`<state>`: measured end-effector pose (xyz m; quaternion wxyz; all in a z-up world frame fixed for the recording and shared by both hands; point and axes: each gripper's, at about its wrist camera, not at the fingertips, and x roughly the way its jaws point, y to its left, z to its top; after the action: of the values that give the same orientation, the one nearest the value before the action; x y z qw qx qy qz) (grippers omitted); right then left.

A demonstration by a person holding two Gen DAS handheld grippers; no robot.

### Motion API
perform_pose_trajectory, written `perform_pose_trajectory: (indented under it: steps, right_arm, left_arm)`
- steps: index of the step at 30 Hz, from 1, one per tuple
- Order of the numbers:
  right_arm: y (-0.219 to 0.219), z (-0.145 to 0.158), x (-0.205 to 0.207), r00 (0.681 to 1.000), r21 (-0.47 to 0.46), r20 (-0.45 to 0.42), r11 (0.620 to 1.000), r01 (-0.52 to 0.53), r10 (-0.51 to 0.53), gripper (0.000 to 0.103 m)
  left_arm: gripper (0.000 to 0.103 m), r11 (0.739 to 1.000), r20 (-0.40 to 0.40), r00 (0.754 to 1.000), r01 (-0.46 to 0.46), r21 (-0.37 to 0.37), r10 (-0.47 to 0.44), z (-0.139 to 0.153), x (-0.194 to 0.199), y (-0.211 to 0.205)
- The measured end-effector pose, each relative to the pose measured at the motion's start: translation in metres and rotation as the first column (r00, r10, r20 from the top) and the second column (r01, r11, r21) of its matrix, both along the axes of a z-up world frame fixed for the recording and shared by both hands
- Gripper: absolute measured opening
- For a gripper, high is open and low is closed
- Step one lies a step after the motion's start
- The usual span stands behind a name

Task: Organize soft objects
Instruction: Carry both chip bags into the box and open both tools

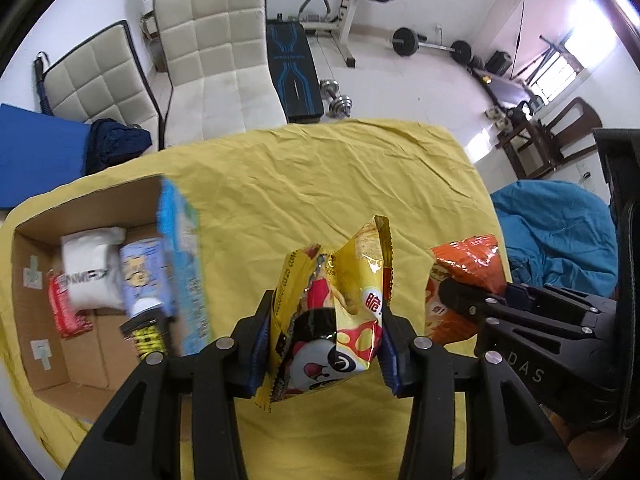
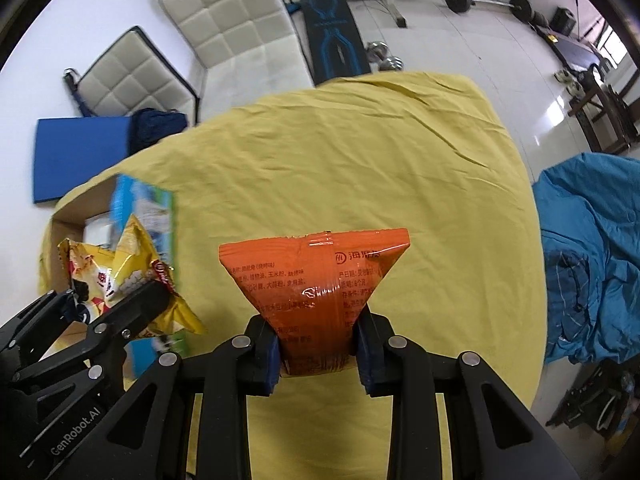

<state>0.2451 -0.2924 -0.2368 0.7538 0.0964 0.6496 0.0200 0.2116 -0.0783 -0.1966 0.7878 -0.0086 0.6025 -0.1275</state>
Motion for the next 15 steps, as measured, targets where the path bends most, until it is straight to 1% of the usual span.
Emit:
perform_pose_trajectory:
  steps: [3, 6, 7, 11, 15]
  right_arm:
    - [0.029, 0.019, -0.009, 1.000, 0.015, 0.025, 1.000, -0.015, 0.014, 0.031]
    - [0.063, 0.034, -0.018, 0.998, 0.035, 0.044, 0.999, -0.039, 0.037, 0.031]
    - [0.074, 0.038, -0.020, 0.998, 0.040, 0.049, 0.998, -0.046, 0.044, 0.031]
    - [0.126, 0.051, -0.032, 0.995, 0.064, 0.063, 0.994, -0.085, 0.081, 0.031]
    - [0.181, 0.053, -0.040, 0.991, 0.078, 0.059, 0.989, -0.127, 0.123, 0.031]
  left_arm:
    - [0.042, 0.999, 0.018, 1.000, -0.025, -0.020, 0.025, 0.017, -0.009, 0.035]
    - [0.042, 0.998, 0.025, 0.998, -0.048, -0.034, 0.049, 0.027, -0.018, 0.067]
    - [0.042, 0.998, 0.029, 0.998, -0.060, -0.035, 0.061, 0.032, -0.023, 0.085]
    - [0.042, 0.994, 0.026, 0.994, -0.106, -0.039, 0.107, 0.038, -0.038, 0.147]
    - [0.042, 0.987, 0.005, 0.987, -0.161, -0.024, 0.161, 0.031, -0.047, 0.210]
